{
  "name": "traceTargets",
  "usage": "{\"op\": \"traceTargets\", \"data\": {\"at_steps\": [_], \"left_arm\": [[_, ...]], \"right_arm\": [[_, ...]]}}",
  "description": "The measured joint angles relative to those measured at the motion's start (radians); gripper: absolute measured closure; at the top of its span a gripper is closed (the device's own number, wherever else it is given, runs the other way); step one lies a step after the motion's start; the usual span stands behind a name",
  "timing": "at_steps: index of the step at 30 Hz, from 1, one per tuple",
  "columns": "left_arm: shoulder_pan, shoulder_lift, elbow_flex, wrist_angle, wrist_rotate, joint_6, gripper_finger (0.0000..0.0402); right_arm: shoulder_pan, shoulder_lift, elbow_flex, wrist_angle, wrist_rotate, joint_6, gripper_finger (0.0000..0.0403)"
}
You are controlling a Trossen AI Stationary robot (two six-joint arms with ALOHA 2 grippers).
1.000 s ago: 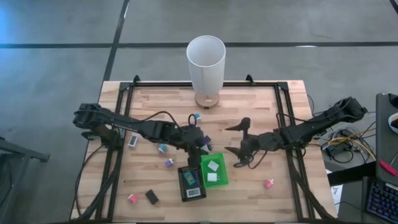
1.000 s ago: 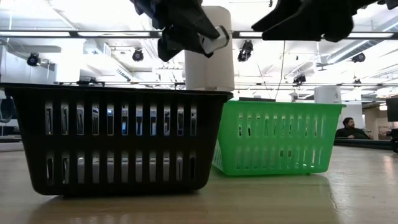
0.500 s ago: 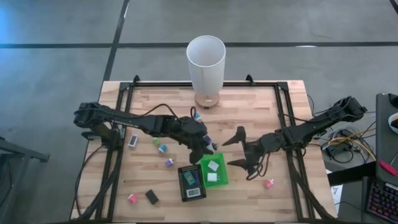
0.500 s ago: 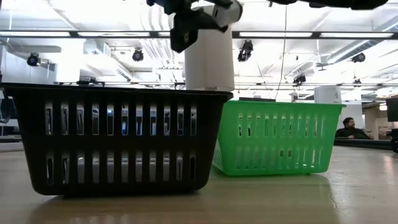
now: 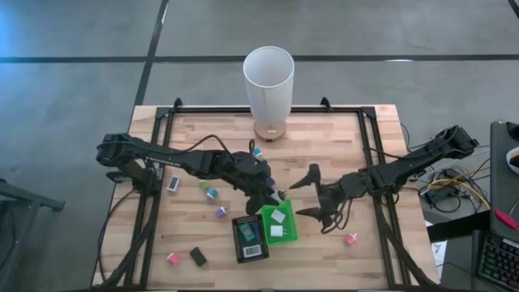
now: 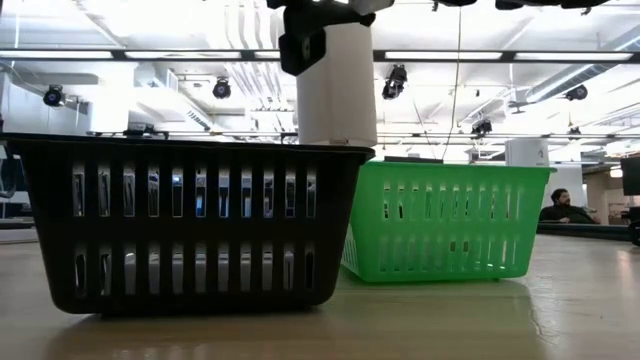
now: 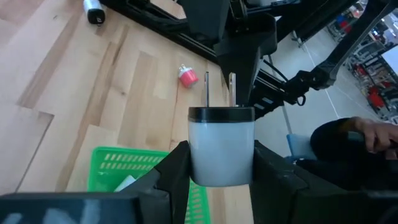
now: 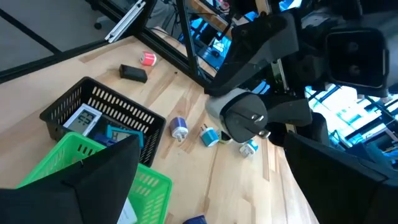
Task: Pick & Place Office items
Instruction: Put the white black charger adapter into the green bin
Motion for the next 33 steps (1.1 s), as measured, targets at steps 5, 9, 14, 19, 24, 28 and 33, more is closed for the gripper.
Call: {"op": "traceTargets", "data": {"at_steps": [5, 9, 14, 19, 24, 28, 33], "left_arm": [[-0.001, 0.004, 0.000, 0.022, 0.000, -0.018, 0.0266], [-0.005, 0.004, 0.000, 0.041, 0.023, -0.028, 0.0266], [-0.006, 0.005, 0.000, 0.045, 0.026, -0.031, 0.0266], [-0.008, 0.005, 0.000, 0.045, 0.026, -0.031, 0.0266], [-0.022, 0.008, 0.000, 0.055, 0.026, -0.035, 0.0266], [-0.029, 0.036, 0.000, 0.100, 0.026, -0.038, 0.0266], [-0.025, 0.093, 0.012, 0.109, 0.061, -0.054, 0.0266]], "right_arm": [[0.000, 0.000, 0.000, 0.001, 0.002, -0.001, 0.0012], [0.000, 0.000, 0.000, 0.001, 0.002, -0.003, 0.0012], [0.000, 0.000, 0.000, 0.001, 0.002, -0.002, 0.0012], [0.000, 0.000, 0.000, 0.001, 0.001, 0.000, 0.0012], [0.000, 0.000, 0.000, 0.004, 0.001, 0.000, 0.0012], [0.000, 0.000, 0.000, 0.005, 0.001, -0.001, 0.0012], [0.000, 0.000, 0.000, 0.012, -0.001, 0.000, 0.0012]]}}
